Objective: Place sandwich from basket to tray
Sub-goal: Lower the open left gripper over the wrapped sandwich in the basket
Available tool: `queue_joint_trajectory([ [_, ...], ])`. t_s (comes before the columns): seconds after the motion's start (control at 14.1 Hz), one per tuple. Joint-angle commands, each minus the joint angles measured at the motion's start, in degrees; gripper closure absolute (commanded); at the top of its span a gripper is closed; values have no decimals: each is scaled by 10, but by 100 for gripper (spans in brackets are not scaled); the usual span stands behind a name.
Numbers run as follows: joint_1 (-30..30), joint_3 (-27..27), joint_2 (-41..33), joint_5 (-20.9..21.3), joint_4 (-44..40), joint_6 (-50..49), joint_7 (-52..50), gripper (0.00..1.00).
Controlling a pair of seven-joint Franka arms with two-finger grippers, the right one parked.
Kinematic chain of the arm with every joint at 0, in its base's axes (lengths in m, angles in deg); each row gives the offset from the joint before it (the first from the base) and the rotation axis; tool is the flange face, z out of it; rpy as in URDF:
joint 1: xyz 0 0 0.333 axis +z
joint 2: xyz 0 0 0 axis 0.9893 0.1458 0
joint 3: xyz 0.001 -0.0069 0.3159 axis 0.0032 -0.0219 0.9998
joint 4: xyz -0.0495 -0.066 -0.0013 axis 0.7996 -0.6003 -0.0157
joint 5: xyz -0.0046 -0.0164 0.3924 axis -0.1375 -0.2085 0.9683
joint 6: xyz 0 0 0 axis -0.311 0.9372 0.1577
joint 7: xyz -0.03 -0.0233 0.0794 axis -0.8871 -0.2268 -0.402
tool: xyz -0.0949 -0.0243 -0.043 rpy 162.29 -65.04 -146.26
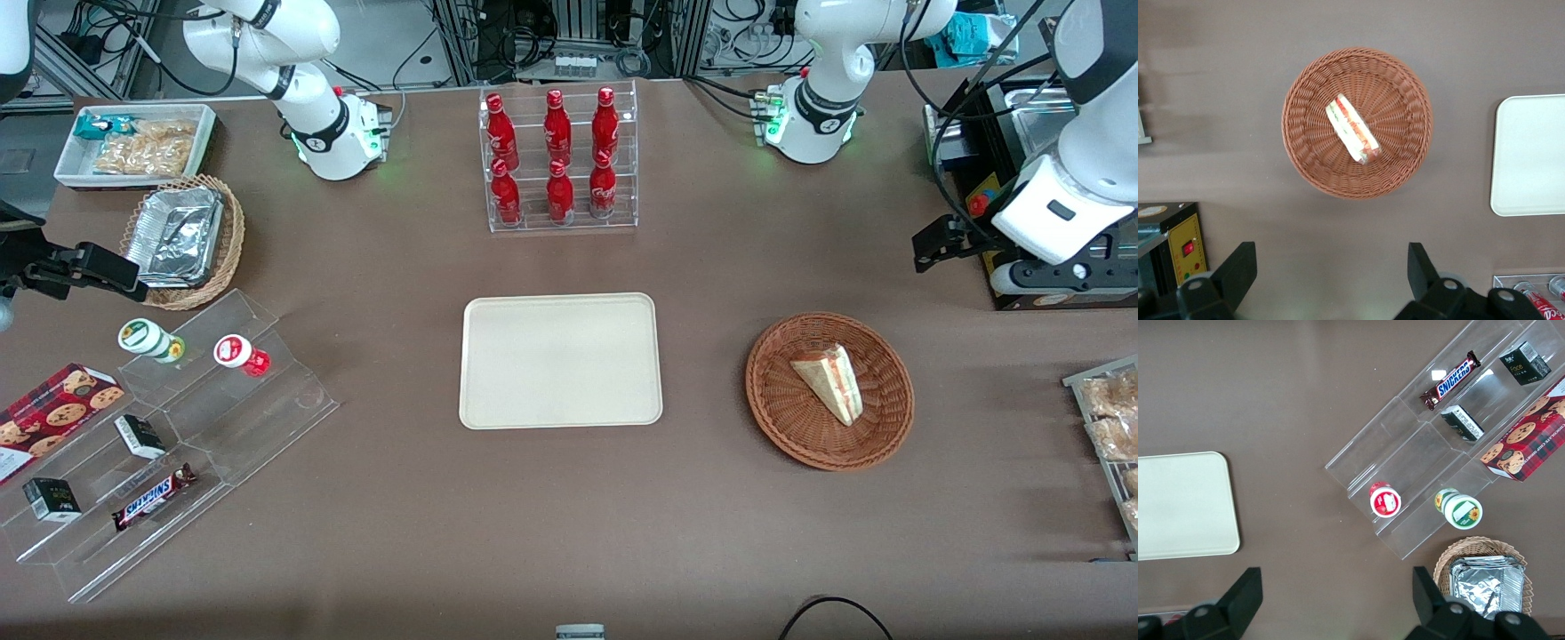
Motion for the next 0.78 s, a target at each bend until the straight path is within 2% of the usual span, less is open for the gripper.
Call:
queue_joint_trajectory([
  [0.0,-3,0,11,9,-14,-2,6,0],
  [0.42,-3,1,57,13,31,37,4,0],
  [0.71,-1,2,62,13,150,188,-3,0],
])
